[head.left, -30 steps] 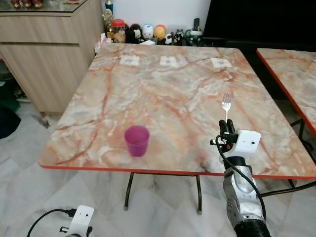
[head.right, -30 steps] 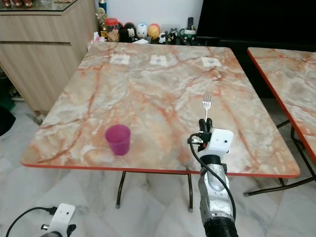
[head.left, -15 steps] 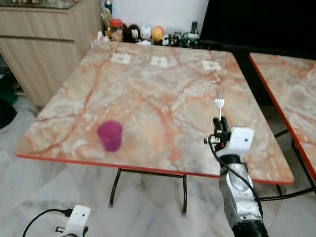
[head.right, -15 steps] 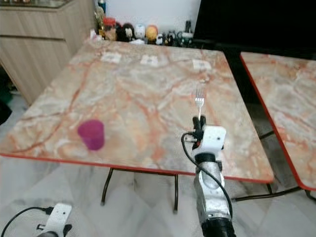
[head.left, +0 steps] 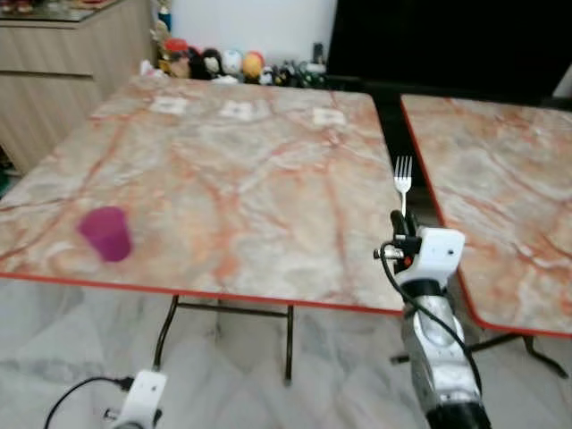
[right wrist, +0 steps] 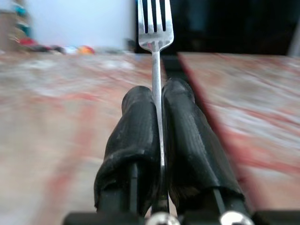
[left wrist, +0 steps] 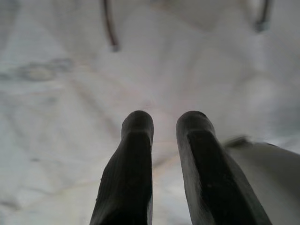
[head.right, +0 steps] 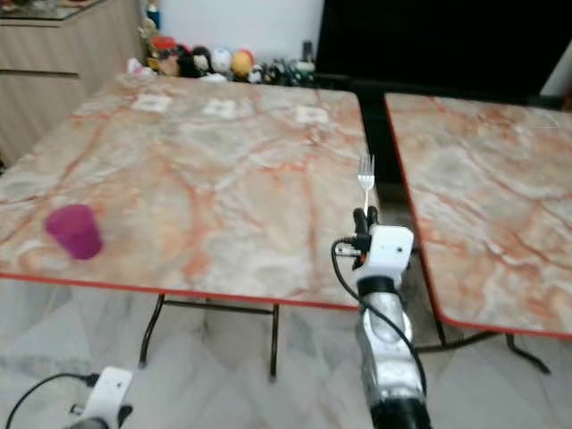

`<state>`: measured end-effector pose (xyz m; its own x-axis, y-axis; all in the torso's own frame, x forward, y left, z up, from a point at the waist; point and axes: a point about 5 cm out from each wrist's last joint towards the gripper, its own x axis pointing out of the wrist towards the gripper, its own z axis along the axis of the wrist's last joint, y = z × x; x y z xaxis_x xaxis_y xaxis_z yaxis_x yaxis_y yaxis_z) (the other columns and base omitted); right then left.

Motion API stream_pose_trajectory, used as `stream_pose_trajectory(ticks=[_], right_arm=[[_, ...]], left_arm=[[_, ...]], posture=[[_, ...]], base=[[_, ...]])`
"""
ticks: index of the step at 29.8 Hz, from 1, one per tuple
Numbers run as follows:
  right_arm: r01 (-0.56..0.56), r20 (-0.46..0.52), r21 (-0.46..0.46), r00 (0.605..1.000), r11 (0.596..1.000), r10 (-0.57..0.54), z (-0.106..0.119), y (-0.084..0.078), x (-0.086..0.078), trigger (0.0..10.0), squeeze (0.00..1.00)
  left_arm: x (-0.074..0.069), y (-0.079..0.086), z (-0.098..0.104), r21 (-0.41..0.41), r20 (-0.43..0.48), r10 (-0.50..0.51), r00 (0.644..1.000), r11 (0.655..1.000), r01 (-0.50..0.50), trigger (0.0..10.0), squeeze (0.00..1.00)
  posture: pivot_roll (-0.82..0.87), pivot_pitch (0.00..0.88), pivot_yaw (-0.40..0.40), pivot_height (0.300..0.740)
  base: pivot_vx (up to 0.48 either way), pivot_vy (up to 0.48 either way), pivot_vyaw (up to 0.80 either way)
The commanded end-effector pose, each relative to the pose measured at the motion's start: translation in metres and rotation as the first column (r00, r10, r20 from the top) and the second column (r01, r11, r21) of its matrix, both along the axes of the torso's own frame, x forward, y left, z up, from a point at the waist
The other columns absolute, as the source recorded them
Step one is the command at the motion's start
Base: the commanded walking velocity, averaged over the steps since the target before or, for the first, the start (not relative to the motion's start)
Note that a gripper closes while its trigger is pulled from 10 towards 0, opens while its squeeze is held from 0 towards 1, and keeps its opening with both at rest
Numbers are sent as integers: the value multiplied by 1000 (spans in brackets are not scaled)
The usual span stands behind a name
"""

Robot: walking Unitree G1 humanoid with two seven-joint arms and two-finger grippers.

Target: Setting the table

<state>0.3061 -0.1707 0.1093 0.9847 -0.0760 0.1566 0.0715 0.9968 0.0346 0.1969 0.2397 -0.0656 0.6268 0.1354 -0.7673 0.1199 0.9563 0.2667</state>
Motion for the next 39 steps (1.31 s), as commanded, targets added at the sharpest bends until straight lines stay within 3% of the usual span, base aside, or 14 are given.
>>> stream_pose_trajectory(ticks=[1,39], right_arm=[[-11,34,2,999,1000,11,10,5,3,10000,0],[41,33,-15,999,999,-40,13,-13,1,10000,0]], left_arm=[[-4,8,0,19,-22,11,1000,1000,-11,10000,0],[-5,8,-1,16,-30,0,1000,1000,1,10000,0]], posture=[[141,0,-50,740],[124,0,-47,740]], base=[[0,-465,0],[0,-461,0]])
